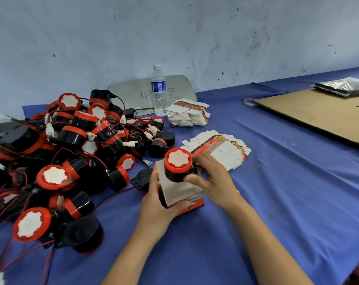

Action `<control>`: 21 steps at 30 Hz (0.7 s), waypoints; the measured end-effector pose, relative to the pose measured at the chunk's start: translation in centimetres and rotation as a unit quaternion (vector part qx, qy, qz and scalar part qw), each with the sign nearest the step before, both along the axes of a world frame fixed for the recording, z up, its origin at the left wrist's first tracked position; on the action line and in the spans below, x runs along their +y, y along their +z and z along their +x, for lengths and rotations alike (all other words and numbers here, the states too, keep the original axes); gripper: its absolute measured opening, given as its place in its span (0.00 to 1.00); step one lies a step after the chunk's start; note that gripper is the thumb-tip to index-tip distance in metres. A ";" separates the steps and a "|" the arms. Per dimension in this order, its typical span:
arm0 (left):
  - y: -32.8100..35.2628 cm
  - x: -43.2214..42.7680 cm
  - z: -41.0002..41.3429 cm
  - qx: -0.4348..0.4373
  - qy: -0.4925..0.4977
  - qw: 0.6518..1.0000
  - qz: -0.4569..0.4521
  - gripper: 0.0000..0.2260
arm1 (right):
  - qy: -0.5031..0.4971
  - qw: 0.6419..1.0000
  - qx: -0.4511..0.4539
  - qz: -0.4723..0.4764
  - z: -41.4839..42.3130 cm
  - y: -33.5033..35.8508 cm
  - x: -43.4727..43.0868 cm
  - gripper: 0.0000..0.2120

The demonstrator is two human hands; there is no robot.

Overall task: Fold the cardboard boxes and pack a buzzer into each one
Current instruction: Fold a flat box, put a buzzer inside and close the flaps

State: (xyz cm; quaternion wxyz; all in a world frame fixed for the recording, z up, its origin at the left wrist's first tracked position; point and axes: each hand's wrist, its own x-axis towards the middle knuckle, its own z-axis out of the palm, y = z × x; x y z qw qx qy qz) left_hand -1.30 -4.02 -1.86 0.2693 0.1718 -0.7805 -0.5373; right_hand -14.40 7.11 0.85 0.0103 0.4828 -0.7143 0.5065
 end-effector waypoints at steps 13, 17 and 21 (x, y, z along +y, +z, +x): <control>-0.6 0.0 0.2 0.027 0.054 0.990 -0.124 0.31 | -0.023 0.972 0.167 0.163 0.4 0.0 0.7 0.12; -0.3 -0.1 0.3 0.055 0.086 0.981 -0.165 0.20 | -0.045 0.976 0.145 0.156 0.9 -0.1 0.4 0.10; 0.0 0.1 0.2 0.052 0.091 0.978 -0.179 0.20 | -0.085 0.979 0.104 0.151 1.4 -0.3 -0.1 0.09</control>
